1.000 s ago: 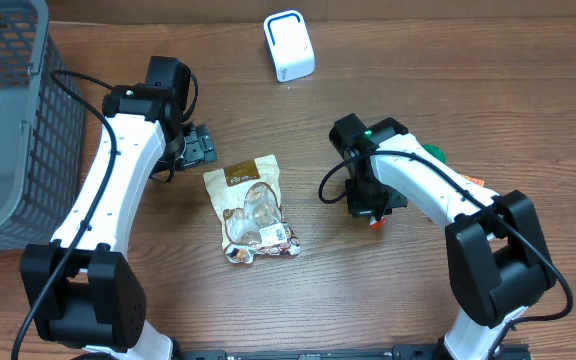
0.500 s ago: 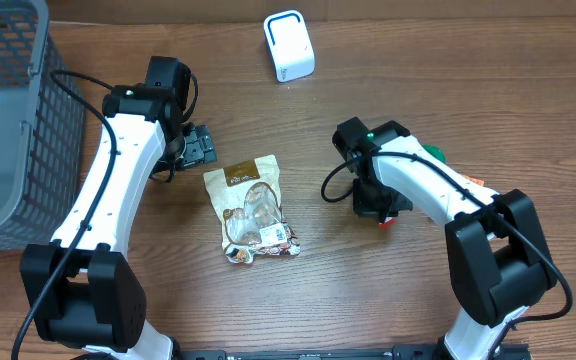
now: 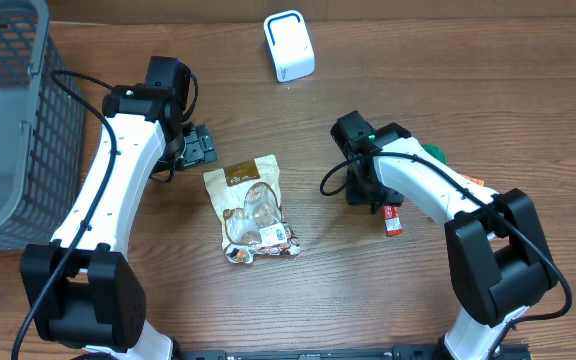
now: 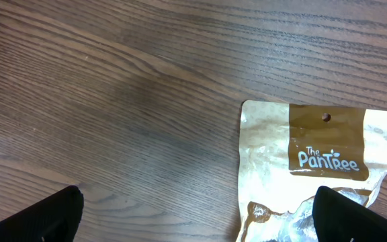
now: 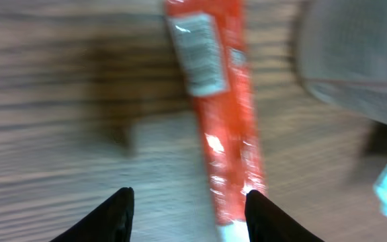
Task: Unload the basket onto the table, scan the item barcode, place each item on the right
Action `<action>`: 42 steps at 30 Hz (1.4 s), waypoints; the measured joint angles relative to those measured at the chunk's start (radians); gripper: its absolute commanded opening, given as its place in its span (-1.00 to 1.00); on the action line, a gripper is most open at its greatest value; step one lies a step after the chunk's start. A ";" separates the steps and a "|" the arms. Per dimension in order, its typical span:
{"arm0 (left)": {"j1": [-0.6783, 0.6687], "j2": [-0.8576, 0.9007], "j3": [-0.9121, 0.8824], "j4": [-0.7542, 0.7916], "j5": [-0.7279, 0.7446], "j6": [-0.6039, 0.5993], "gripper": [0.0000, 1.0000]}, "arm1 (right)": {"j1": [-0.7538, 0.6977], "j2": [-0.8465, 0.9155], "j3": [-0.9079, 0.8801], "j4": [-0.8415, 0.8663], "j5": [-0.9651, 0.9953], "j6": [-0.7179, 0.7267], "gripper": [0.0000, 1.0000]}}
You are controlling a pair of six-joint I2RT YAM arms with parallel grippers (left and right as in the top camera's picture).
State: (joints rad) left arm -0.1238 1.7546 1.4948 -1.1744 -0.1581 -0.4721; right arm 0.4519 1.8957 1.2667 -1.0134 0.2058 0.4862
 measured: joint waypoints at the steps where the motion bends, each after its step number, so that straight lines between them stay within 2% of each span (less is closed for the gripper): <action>1: 0.000 0.000 0.000 0.000 0.000 0.000 0.99 | 0.000 0.000 0.000 0.018 -0.038 0.000 0.06; 7: 0.000 0.000 0.000 0.000 0.000 0.000 0.99 | 0.012 0.000 0.000 0.109 -0.272 0.000 0.07; 12: 0.000 0.000 0.000 0.000 0.000 0.000 0.99 | 0.035 0.000 0.000 0.195 -0.355 -0.011 0.09; 25: 0.000 0.000 0.000 0.063 0.034 0.008 0.99 | 0.032 0.000 0.000 0.227 -0.401 -0.016 0.12; 32: 0.000 0.000 0.000 -0.053 0.046 -0.020 0.98 | 0.032 0.000 0.000 0.205 -0.405 -0.016 0.12; 33: 0.000 0.000 -0.004 -0.056 0.047 -0.024 0.31 | 0.032 0.000 0.000 0.201 -0.405 -0.016 0.12; 34: 0.000 0.000 -0.013 -0.056 0.051 -0.032 -0.55 | 0.032 0.000 0.000 0.200 -0.405 -0.016 0.12; 35: 0.000 0.000 -0.027 -0.056 0.054 -0.031 -0.92 | 0.032 0.000 0.000 0.200 -0.406 -0.016 0.12; 39: 0.000 0.000 -0.139 -0.030 0.061 -0.039 -0.87 | 0.032 0.000 0.000 0.201 -0.400 -0.016 0.12; 42: 0.000 0.000 -0.264 0.096 0.072 -0.047 -0.83 | 0.032 0.000 0.000 0.200 -0.392 -0.016 0.12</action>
State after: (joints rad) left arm -0.1238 1.7550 1.2312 -1.0786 -0.0860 -0.5190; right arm 0.4839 1.8957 1.2667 -0.8135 -0.1860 0.4702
